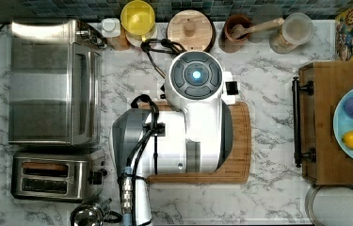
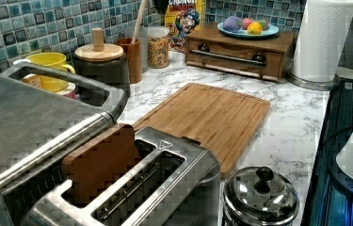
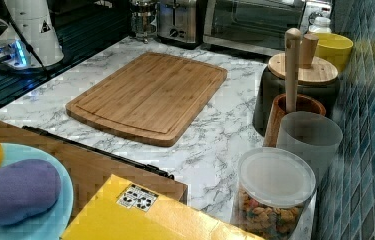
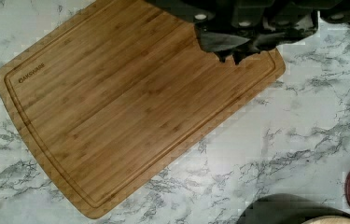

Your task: Turn on the toaster.

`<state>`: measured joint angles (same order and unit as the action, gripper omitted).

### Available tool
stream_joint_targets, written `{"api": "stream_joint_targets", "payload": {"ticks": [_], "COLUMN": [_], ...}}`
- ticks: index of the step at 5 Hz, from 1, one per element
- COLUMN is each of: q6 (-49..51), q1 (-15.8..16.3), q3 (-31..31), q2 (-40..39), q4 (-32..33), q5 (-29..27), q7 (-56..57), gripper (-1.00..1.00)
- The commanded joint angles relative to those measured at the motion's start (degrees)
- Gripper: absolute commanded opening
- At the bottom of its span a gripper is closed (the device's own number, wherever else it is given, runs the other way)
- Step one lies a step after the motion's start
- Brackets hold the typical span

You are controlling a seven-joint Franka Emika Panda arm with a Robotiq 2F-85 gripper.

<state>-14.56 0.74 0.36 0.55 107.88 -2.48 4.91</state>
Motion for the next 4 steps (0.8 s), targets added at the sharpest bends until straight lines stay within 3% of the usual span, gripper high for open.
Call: {"api": "stream_joint_targets", "payload": {"ticks": [1, 2, 4], "q6": [-0.21, -2.59, -10.58], "q1": [0.08, 0.76, 5.36], "q3": [0.21, 1.08, 5.07], "q2": [0.01, 0.36, 5.29], "q4": [0.24, 3.34, 14.72], "q5": [-0.16, -0.38, -3.0], "q7": [1.13, 5.34, 11.81], "gripper": [-1.0, -1.0, -1.0]}}
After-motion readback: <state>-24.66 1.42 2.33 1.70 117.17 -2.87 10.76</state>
